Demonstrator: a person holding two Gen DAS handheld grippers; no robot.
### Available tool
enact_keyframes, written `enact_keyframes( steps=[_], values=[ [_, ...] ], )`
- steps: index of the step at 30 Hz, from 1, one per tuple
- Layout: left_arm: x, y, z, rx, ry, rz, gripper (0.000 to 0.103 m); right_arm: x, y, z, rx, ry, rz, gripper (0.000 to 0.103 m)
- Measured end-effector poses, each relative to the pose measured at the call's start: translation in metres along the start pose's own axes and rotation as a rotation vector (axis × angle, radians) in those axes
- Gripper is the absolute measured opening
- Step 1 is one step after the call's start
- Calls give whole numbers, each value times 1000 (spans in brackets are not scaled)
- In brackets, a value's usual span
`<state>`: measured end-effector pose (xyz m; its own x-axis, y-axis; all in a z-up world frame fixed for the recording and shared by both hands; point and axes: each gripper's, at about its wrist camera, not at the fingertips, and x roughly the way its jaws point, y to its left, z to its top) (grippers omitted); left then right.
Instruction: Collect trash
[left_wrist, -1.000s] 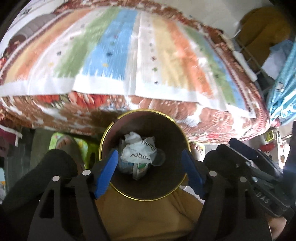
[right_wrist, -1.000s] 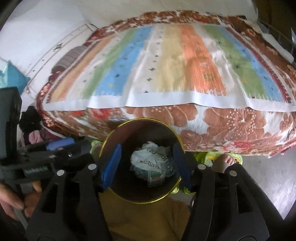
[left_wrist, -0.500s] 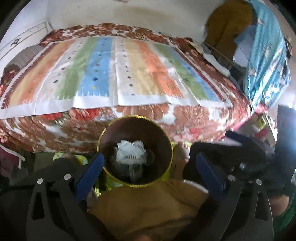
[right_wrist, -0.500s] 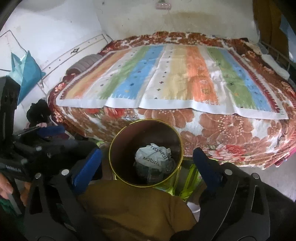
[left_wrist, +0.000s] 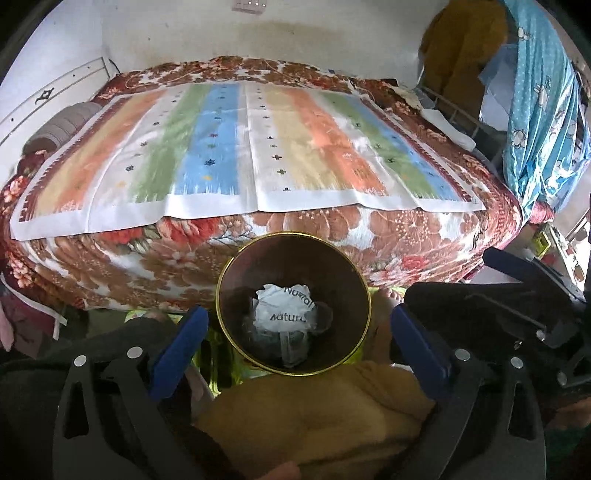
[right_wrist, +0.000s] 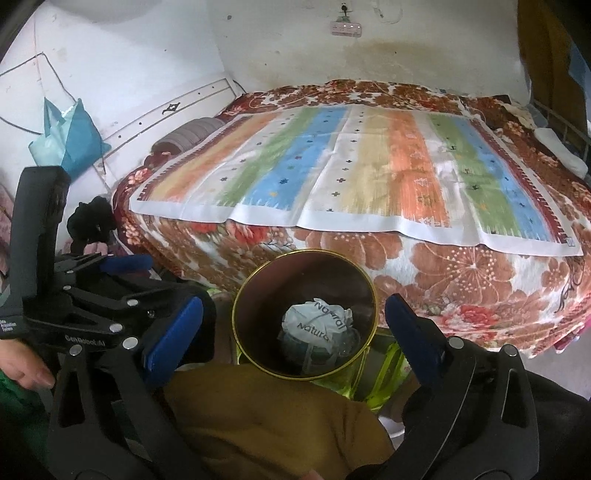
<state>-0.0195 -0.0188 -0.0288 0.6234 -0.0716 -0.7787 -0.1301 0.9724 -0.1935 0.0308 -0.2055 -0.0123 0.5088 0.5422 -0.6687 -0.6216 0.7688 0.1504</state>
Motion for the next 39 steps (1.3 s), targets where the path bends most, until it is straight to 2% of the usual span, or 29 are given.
enact_keyframes(
  steps=[7, 17, 39],
  values=[
    [2, 7, 0, -38, 10, -19, 97, 3, 0, 0, 7, 11, 9, 94],
    [3, 7, 0, -45, 16, -33, 97, 7, -3, -1, 35, 28, 46, 94],
    [4, 3, -1, -38, 23, -50, 97, 9, -1, -4, 37, 34, 51, 94]
  ],
)
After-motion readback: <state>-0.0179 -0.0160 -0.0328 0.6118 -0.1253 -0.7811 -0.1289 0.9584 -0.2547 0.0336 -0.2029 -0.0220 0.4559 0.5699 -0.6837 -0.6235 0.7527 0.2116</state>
